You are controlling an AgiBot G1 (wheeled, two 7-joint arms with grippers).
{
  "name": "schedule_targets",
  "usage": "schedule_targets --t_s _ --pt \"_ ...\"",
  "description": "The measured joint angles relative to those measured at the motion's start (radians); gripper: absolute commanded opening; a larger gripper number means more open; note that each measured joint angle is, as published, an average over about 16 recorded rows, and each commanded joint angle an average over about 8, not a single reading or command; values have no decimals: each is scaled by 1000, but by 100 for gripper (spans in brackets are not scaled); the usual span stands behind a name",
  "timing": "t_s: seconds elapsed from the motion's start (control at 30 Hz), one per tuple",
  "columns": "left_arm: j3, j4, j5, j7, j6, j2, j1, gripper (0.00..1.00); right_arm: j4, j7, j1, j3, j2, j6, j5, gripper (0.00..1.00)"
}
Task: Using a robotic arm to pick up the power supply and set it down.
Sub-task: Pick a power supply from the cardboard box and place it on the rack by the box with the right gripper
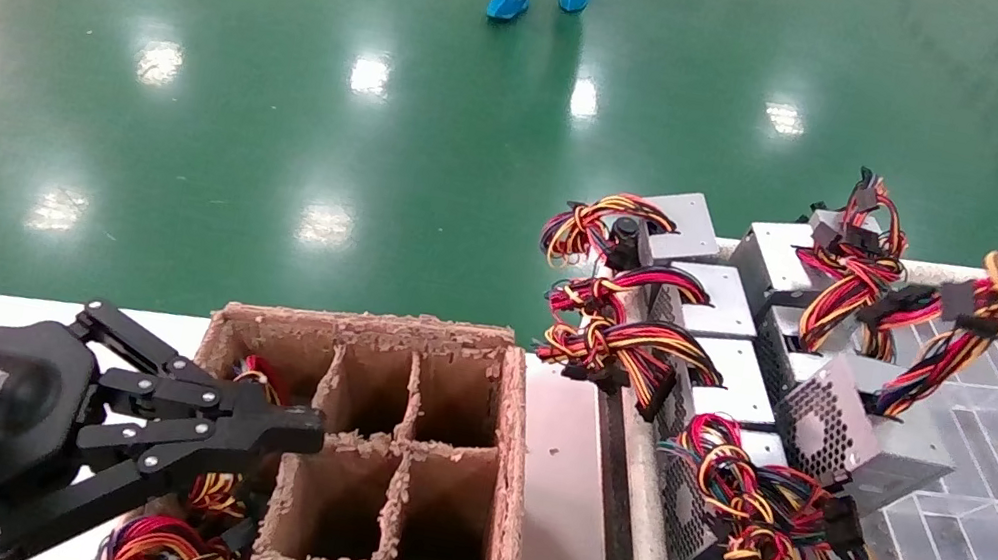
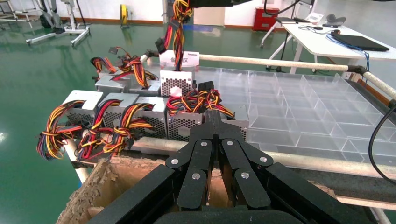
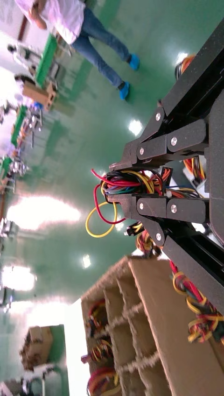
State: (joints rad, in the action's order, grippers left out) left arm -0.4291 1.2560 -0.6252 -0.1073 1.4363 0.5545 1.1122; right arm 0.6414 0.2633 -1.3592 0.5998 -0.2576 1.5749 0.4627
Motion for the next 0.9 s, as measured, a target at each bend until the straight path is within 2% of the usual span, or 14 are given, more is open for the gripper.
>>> schedule_targets --t_s 0.33,0.9 --pt "0 0 0 0 0 0 0 0 32 -22 21 28 66 8 -22 0" --pt "0 0 0 0 0 0 0 0 51 3 96 68 149 6 -98 0"
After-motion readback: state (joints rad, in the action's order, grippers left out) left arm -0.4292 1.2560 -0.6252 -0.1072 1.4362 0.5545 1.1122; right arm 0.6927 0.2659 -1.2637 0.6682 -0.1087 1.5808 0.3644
